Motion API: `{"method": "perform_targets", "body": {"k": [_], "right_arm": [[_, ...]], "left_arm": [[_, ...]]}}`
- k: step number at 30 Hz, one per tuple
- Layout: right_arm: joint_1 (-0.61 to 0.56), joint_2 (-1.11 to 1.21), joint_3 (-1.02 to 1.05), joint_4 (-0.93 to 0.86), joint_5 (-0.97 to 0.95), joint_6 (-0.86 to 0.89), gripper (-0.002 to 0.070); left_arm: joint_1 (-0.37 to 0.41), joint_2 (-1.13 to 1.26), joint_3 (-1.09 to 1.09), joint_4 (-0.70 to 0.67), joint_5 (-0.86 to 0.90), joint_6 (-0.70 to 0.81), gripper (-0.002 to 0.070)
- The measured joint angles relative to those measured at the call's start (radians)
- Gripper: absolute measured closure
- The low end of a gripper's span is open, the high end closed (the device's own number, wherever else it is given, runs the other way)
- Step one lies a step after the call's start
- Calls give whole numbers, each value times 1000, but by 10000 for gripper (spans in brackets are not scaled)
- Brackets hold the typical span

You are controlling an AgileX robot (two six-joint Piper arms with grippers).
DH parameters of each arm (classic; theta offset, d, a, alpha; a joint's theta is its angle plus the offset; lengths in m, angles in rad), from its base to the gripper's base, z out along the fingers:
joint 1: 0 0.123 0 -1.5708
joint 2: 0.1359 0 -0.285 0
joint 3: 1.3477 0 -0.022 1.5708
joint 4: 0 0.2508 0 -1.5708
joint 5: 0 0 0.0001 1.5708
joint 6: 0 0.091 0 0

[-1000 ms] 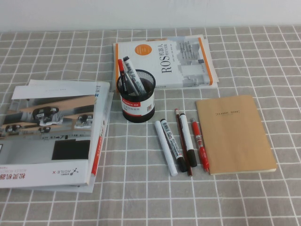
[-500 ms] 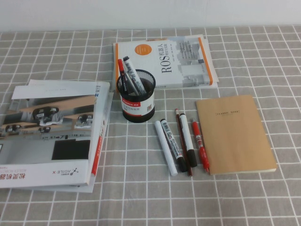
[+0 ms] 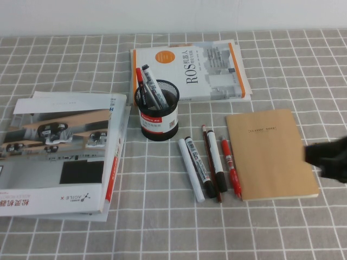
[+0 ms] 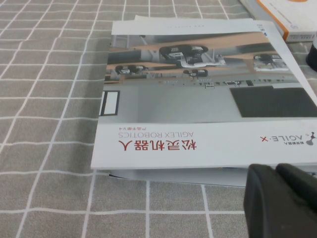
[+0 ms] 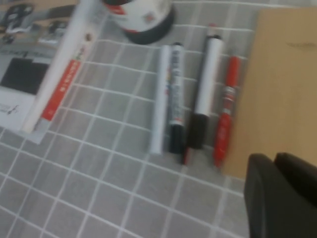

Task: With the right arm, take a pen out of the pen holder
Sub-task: 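Take a marker out of the pen holder and lay it on the table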

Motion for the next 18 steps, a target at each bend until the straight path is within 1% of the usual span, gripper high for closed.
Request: {"method": "perform_targets", "body": {"k": [4, 10, 13, 15, 16, 18], "right_arm": [[185, 140, -76, -20, -113, 0, 689], [384, 385, -242, -63, -238, -5, 688], [448, 492, -342, -73, -293, -6, 687], [473, 552, -399, -73, -328, -6, 673], [483, 582, -428, -73, -351, -6, 657], [499, 635, -473, -73, -405, -6, 603]], "left_arm": [[0, 0, 0, 0, 0, 0, 678], [0, 0, 0, 0, 0, 0, 678], [0, 0, 0, 0, 0, 0, 678], [0, 0, 0, 0, 0, 0, 678], [0, 0, 0, 0, 0, 0, 678], [0, 0, 0, 0, 0, 0, 678]]}}
